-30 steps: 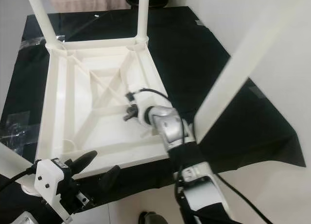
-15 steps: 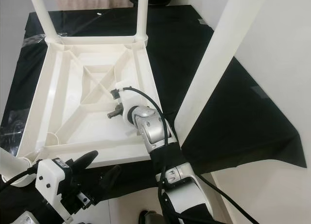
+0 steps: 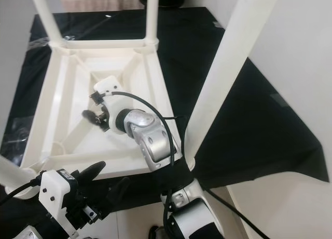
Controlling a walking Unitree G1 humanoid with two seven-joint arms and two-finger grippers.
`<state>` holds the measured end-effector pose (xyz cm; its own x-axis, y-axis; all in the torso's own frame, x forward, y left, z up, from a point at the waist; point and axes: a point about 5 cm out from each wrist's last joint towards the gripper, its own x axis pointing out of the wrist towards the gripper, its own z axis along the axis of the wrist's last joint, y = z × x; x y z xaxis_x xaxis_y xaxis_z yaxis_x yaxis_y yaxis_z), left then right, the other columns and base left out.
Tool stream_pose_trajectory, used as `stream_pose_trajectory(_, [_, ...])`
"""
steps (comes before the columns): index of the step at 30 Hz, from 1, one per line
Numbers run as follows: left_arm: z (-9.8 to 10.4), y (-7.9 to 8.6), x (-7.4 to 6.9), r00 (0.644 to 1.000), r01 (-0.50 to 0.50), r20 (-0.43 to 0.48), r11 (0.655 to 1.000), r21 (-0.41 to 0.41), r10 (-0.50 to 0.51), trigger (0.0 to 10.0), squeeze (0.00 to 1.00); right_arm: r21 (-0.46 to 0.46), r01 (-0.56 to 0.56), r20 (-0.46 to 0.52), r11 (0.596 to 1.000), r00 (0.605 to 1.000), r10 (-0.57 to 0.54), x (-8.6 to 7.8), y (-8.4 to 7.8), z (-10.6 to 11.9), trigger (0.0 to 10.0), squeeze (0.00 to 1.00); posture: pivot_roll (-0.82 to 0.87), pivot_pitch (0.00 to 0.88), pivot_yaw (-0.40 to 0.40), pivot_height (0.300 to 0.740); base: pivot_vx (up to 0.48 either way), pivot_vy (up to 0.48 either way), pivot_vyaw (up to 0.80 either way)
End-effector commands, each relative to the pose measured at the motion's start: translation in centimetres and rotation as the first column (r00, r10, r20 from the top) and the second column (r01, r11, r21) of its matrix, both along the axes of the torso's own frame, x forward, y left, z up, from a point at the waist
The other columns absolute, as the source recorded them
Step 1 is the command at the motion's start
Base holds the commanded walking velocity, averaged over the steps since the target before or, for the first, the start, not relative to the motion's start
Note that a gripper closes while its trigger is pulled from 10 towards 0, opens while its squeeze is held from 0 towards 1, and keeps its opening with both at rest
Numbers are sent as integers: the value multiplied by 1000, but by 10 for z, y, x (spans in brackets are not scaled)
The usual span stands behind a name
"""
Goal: Building children table
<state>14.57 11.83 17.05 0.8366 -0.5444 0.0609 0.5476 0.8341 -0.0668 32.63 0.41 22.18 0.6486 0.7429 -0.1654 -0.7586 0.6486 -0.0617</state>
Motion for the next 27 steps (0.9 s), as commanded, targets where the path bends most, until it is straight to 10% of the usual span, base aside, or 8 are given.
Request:
stream_pose_trajectory(1, [-6, 1, -1, 1000, 6, -26, 1000, 12, -6, 10000, 0, 23, 13, 2, 1000, 1000, -13, 0, -6, 1, 10000, 1000, 58, 187, -82, 740, 0, 0, 0])
stream_pose_trajectory(4, [-6, 1, -1, 1000, 7, -26, 1000, 15, -7, 10000, 0, 60, 14, 22, 998, 1000, -15, -2, -20, 7, 10000, 769, 56, 187, -80, 740, 0, 0, 0])
stream_pose_trajectory(5, [-6, 1, 0, 1000, 8, -25, 1000, 16, -8, 10000, 0, 71, 14, 34, 997, 999, -16, -3, -25, 9, 10000, 0, 54, 185, -79, 740, 0, 0, 0])
stream_pose_trajectory(17, [-4, 4, 8, 999, 30, -20, 998, 52, -29, 10000, 0, 109, -92, 114, 990, 990, 80, -82, -83, -16, 10000, 0, 7, 168, -59, 740, 0, 0, 0])
stream_pose_trajectory(27, [1, 9, 25, 996, -90, -8, 994, 61, 90, 10000, 0, 138, -44, 55, 989, 998, 37, -95, -93, -31, 10000, 0, 4, 158, -49, 740, 0, 0, 0])
